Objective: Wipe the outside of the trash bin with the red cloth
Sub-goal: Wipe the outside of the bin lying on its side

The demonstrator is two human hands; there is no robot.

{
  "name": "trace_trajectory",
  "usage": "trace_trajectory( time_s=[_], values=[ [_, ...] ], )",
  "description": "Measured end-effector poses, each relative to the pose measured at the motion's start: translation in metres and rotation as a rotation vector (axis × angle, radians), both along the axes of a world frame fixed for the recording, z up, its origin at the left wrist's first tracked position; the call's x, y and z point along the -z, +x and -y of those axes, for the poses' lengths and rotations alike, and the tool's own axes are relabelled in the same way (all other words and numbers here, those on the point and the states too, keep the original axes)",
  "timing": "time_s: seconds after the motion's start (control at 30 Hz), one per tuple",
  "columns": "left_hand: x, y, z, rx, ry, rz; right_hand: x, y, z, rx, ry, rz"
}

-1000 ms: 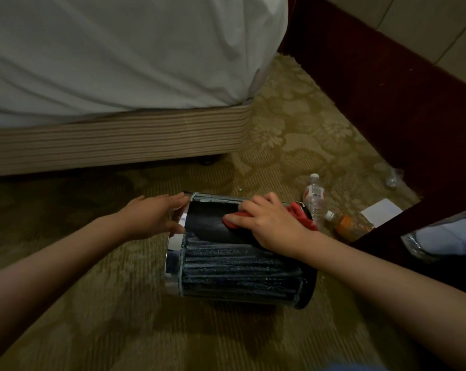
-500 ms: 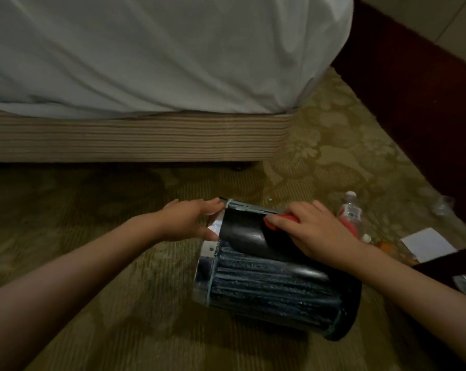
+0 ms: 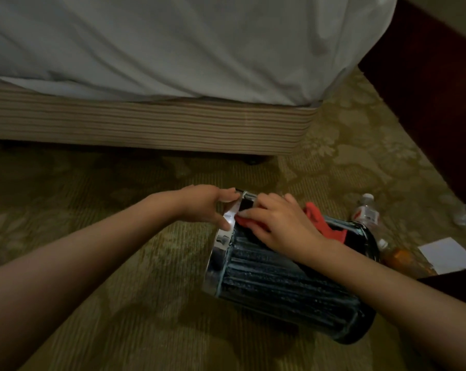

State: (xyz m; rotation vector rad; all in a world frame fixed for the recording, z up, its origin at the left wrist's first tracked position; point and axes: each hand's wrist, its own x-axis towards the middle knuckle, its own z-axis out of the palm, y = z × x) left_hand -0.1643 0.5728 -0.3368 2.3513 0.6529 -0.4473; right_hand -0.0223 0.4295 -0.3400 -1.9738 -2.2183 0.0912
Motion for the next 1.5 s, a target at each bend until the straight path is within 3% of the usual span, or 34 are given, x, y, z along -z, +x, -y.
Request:
trace_trajectory(
  time_s=[0.2,0.4,0.57,0.77,0.83,1.0,1.1,1.27,1.43,1.5],
  values=[
    [0.001,-0.002,-0.001,-0.013,-0.043,0.023,0.002,0.011,-0.030,0.180,-0.046,0.023],
    [0.005,-0.002,-0.002,-0.020,-0.037,0.049,0.003,0.003,-0.004,-0.029,0.010,-0.029],
    [0.004,0.002,-0.005,-0.033,-0.076,0.050,0.003,0.010,-0.029,0.163,-0.014,0.036],
    [0.000,0.007,-0.011,-0.051,-0.114,0.011,0.003,0.008,-0.008,-0.081,0.033,-0.016],
    [-0.001,0.012,-0.011,-0.060,-0.080,0.000,0.004,0.012,-0.015,-0.035,0.025,0.002],
    [0.005,0.017,-0.004,0.036,0.245,-0.082,0.005,0.026,-0.044,0.169,-0.015,0.050],
    [0.006,0.013,-0.005,0.079,0.265,-0.089,0.004,0.024,-0.042,0.136,-0.008,0.058],
    [0.002,0.012,-0.006,0.095,0.273,-0.072,0.001,0.016,-0.016,-0.108,0.020,0.038],
    [0.002,0.011,-0.005,0.114,0.243,-0.147,0.000,0.024,-0.041,0.132,-0.013,0.047],
    [0.003,0.012,-0.004,0.113,0.257,-0.147,0.002,0.022,-0.039,0.117,0.018,0.045]
  ],
)
